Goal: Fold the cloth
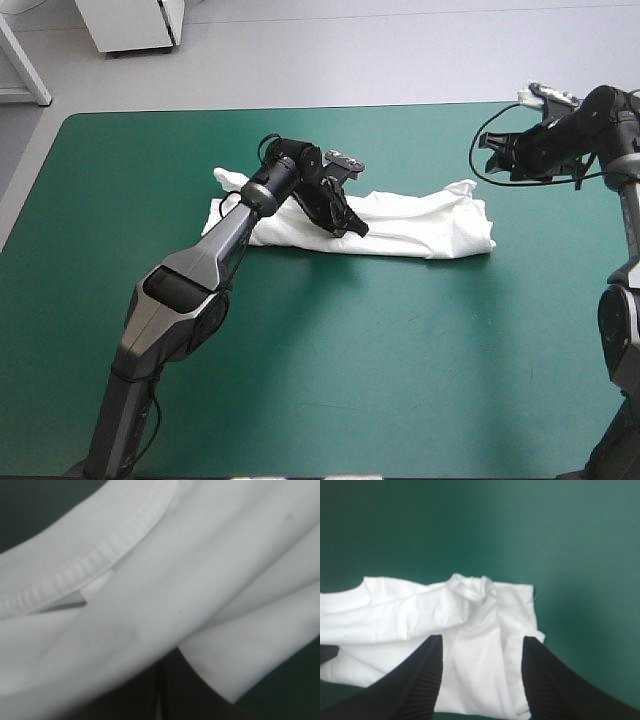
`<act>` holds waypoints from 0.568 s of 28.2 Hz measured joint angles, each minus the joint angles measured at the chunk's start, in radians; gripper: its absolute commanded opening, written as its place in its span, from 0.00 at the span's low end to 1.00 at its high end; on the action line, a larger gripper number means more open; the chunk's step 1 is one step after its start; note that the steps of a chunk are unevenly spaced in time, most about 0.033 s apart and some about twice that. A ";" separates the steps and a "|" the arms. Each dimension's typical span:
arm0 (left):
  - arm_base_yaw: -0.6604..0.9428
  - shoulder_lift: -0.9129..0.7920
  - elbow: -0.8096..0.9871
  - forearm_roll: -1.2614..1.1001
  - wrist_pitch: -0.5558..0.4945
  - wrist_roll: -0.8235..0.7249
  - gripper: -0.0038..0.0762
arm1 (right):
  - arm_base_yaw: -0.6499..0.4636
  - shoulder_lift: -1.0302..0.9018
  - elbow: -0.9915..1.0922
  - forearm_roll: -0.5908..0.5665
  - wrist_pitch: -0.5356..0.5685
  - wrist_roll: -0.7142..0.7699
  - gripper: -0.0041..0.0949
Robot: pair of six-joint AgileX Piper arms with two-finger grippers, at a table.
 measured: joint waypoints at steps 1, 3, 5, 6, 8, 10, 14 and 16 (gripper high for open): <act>0.001 0.000 0.000 -0.001 0.000 0.000 0.02 | 0.000 0.011 0.027 0.028 0.007 -0.013 0.67; 0.002 0.000 0.000 -0.006 0.000 -0.001 0.02 | 0.000 0.032 0.110 0.075 0.011 -0.047 0.67; 0.002 0.000 0.000 -0.008 0.000 -0.003 0.02 | 0.000 0.036 0.164 0.086 0.003 -0.062 0.67; 0.003 0.000 0.000 -0.011 0.000 -0.003 0.02 | 0.000 0.036 0.182 0.087 -0.003 -0.070 0.67; 0.005 0.001 0.000 -0.015 -0.001 -0.003 0.02 | 0.000 0.037 0.218 0.090 -0.020 -0.083 0.67; 0.005 0.001 0.000 -0.020 -0.001 -0.004 0.02 | 0.000 0.037 0.245 0.094 -0.033 -0.094 0.67; 0.006 0.001 0.000 -0.022 -0.002 -0.006 0.02 | 0.000 0.045 0.284 0.094 -0.053 -0.106 0.66; 0.006 0.001 0.000 -0.023 -0.002 -0.006 0.02 | 0.000 0.051 0.294 0.093 -0.066 -0.110 0.66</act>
